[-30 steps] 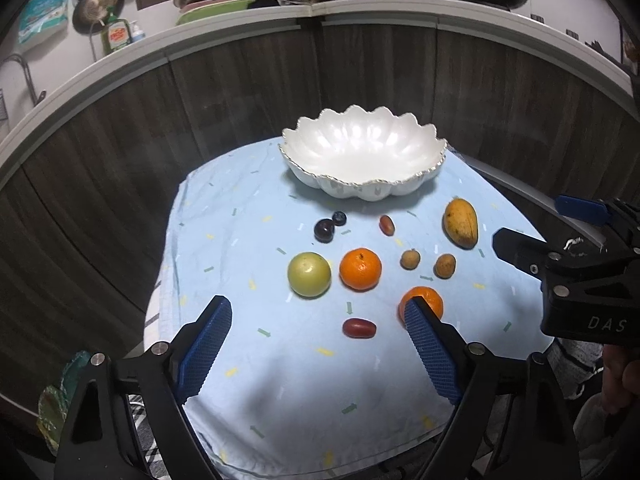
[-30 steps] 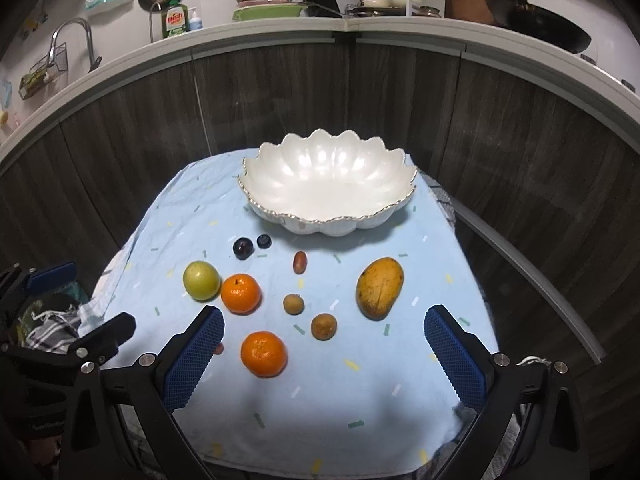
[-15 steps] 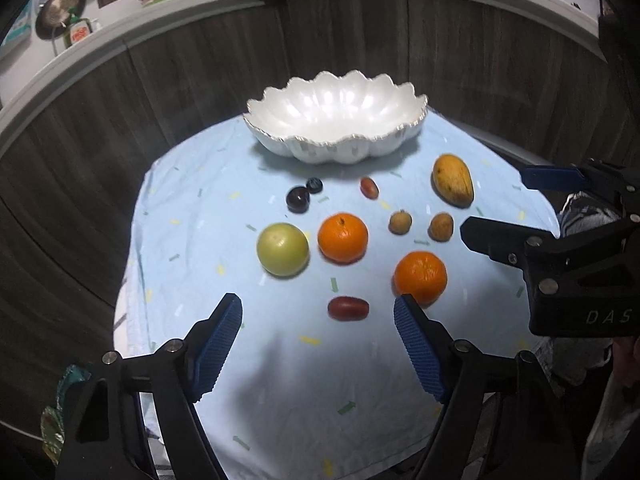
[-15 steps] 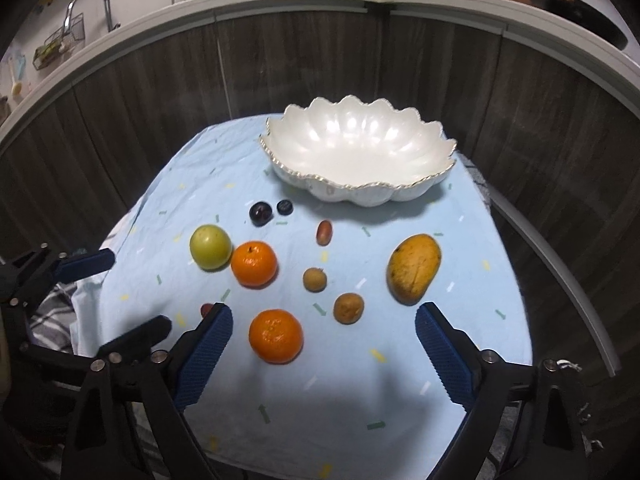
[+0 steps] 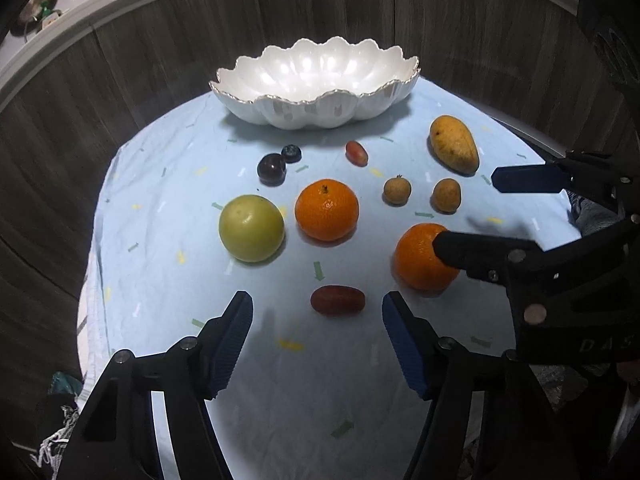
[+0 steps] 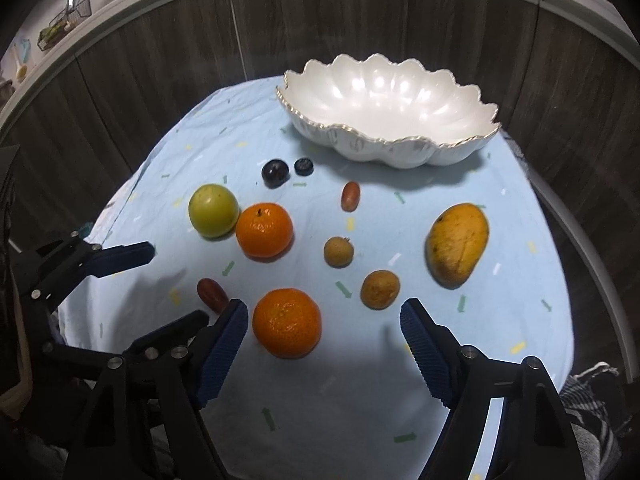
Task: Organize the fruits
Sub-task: 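Grasp the red date with the left tool while the right tool grasps a mandarin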
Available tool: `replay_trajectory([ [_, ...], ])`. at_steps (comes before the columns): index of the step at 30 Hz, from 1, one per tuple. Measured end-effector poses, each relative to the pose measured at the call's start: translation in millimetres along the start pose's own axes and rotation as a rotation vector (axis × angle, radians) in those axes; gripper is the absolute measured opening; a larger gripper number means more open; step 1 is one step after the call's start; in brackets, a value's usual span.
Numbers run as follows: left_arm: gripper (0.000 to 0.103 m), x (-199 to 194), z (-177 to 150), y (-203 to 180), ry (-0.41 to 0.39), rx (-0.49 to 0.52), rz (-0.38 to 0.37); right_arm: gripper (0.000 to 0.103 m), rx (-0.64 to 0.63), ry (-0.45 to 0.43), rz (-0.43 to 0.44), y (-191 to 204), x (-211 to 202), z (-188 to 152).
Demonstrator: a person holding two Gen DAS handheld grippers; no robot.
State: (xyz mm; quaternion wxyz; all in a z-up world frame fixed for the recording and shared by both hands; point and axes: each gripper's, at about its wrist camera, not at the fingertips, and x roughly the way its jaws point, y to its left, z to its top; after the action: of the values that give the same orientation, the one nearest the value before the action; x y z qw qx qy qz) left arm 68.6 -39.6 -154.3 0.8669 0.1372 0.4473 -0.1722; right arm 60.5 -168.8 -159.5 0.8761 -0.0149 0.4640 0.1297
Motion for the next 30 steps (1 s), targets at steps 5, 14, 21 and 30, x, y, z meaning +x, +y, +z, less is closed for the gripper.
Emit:
replay_trajectory([
  [5,0.065,6,-3,-2,0.009,0.013,-0.01,0.078,0.0,0.025,0.031,2,9,-1],
  [14,0.058,22,-4,-6,0.029,0.02,-0.029,0.069,0.005,0.077,0.078,5,27,-3],
  [21,0.053,30,-3,-6,0.036,0.016,-0.04,0.064,0.02,0.105,0.096,4,38,-3],
  [30,0.038,29,-3,-10,0.013,0.028,-0.058,0.046,0.003,0.117,0.115,8,46,-4],
])
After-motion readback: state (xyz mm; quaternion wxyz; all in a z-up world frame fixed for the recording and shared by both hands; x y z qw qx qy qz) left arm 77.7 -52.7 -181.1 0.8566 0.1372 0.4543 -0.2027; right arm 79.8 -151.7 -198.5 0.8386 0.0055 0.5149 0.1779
